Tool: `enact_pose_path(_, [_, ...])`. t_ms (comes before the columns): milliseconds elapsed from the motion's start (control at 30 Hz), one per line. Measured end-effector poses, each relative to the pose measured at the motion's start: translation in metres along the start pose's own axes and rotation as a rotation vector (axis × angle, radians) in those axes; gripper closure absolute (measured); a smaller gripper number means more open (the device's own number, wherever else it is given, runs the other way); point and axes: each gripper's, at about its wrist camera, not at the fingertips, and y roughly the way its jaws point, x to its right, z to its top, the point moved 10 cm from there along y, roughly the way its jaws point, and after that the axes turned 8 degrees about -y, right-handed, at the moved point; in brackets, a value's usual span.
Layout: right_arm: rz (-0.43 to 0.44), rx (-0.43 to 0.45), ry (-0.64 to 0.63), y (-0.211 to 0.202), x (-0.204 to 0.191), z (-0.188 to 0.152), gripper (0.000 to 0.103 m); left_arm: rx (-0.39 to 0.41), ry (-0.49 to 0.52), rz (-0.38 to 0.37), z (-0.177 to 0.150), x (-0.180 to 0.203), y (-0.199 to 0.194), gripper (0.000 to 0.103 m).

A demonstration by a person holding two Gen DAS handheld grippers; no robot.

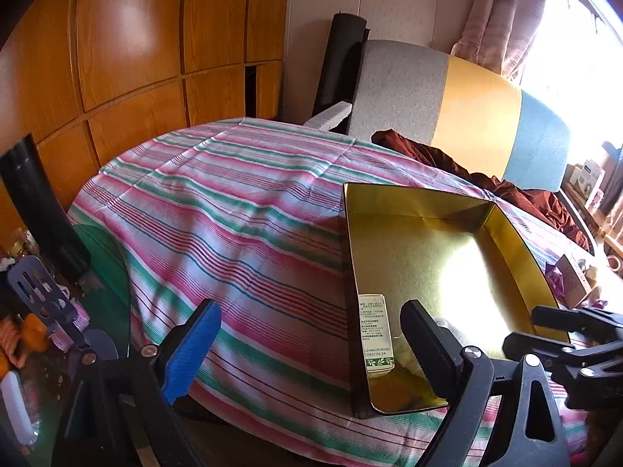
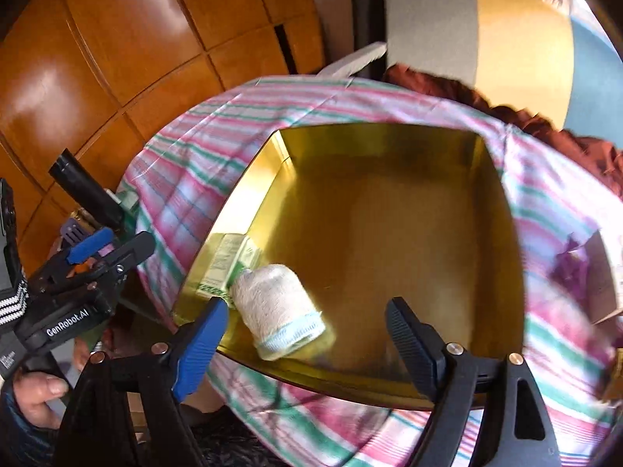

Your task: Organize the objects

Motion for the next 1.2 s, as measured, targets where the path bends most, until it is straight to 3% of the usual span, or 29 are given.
enact_pose_path(300, [-0.093, 0.055, 0.045, -0.033, 0.042, -0.004, 0.017, 0.024, 0.048, -0.006, 0.002, 0.014, -0.010, 0.009])
enact_pose_path(567, [-0.199, 0.072, 0.136, -0.061, 0.103, -0.023, 0.017, 0.024, 0.102, -0.044, 0.000, 0.041, -0.017, 0.006])
enact_pose_path(800, [-0.344, 0.099, 0.247, -0.103, 0.181, -0.047, 0.017, 0.003, 0.146, -0.080, -0.006, 0.066, -0.015, 0.006])
enact_pose_path(1200, [-0.598, 0.174, 0.561, -0.195, 0.327, -0.118, 0.013, -0.044, 0.216, -0.174, -0.022, 0.115, -0.010, 0.005])
